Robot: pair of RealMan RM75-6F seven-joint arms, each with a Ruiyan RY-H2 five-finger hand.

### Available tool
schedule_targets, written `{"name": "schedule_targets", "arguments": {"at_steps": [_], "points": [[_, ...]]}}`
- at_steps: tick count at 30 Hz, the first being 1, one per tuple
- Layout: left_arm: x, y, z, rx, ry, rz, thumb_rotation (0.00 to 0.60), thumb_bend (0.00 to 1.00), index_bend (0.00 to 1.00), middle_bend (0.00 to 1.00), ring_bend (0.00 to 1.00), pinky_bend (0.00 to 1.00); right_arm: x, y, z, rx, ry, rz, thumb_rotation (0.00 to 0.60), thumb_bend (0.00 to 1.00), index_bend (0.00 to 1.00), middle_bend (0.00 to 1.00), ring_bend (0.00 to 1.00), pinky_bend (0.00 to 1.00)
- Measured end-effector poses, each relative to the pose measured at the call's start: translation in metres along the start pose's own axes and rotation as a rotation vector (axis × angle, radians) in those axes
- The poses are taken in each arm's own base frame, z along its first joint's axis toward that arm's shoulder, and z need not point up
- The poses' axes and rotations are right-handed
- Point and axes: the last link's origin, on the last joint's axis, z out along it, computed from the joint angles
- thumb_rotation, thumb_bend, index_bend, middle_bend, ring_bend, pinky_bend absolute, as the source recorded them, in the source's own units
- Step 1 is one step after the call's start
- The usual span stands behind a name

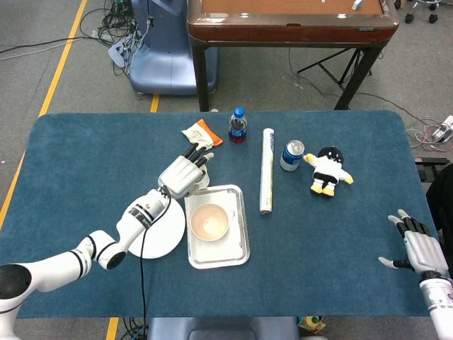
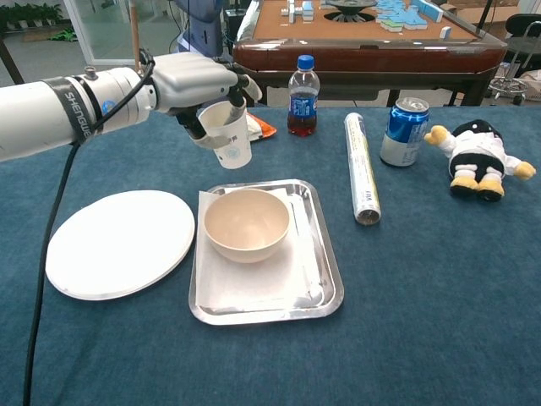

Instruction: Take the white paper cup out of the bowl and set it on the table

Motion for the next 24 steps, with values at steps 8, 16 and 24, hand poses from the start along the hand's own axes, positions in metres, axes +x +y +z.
{"name": "schedule_targets", "arguments": {"at_steps": [8, 16, 24], "points": [[-0.010, -0.026, 0.002, 0.041, -0.011, 0.029, 0.600, 0.32, 0.60, 0.14, 0.00, 0.00, 0.000, -0.001, -0.001, 0.006, 0.000, -0.002, 0.600, 0.20, 0.00, 0.00, 0.00, 0.00], [-0.025, -0.053, -0.004, 0.094, -0.026, 0.005, 0.600, 0.32, 0.59, 0.14, 0.00, 0.00, -0.002, -0.005, -0.001, 0.008, 0.005, -0.012, 0.600, 0.20, 0.00, 0.00, 0.00, 0.00], [-0.043, -0.056, -0.019, 0.100, -0.036, -0.026, 0.600, 0.32, 0.59, 0.14, 0.00, 0.00, -0.001, -0.005, -0.003, 0.007, 0.015, -0.016, 0.600, 0.20, 0.00, 0.00, 0.00, 0.00]]}}
